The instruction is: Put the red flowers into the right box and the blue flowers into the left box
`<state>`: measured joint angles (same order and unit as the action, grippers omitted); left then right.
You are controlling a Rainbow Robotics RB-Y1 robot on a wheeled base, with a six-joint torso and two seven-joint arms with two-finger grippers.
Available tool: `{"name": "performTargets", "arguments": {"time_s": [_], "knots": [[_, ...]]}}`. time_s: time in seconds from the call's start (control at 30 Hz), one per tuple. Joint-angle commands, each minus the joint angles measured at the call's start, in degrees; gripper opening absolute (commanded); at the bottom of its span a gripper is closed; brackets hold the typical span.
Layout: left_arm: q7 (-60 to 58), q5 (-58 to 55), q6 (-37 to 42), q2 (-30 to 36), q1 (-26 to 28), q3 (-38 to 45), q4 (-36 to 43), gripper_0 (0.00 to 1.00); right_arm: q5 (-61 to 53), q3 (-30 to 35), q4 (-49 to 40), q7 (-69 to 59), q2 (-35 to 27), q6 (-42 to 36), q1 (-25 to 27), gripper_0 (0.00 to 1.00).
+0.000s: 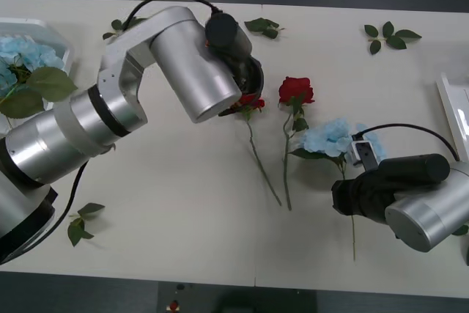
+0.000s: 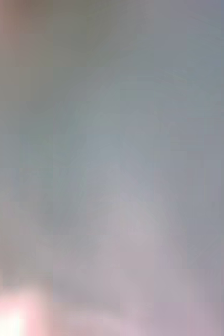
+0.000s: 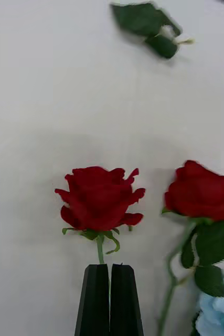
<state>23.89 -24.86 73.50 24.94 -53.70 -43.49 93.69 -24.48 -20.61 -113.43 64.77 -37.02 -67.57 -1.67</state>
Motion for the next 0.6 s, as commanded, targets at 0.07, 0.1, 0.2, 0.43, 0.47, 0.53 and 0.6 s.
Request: {"name": "performTargets", "arguments": {"time_s": [0.07,0.1,0.2,0.43,0.47,0.53,0.6], "knots": [[9.0,0.0,0.2,1.3,4.6,5.4,8.9,0.0,-0.8,2.5,-2.4,-2.3,-1.0,-1.0,0.3,0.0],[10.3,0.0,0.2,1.4,5.6,6.4,10.5,0.0,-1.0,3.5,-2.5,-2.4,-1.0,-1.0,0.5,0.0],[11.9,-0.1,0.2,1.8,6.7,7.2,12.6,0.0,-1.3,5.7,-3.0,-2.3,-1.1,-1.0,1.8,0.0],[12.0,0.7,2.4,1.8,6.8,6.8,13.6,0.71,-2.4,9.0,-4.9,-2.4,-1.0,-1.0,3.8,0.0],[12.0,0.8,2.4,1.8,6.8,6.5,13.6,0.82,-2.6,9.3,-5.0,-2.4,-1.0,-1.1,3.8,0.0],[12.0,2.0,2.4,1.8,6.8,5.5,13.6,0.95,-2.9,9.9,-5.3,-2.4,-1.0,-1.0,4.0,0.0],[11.6,3.5,2.4,1.8,6.8,3.9,13.4,1.0,-3.1,10.3,-5.5,-2.4,-1.0,-1.1,4.0,0.0]]}}
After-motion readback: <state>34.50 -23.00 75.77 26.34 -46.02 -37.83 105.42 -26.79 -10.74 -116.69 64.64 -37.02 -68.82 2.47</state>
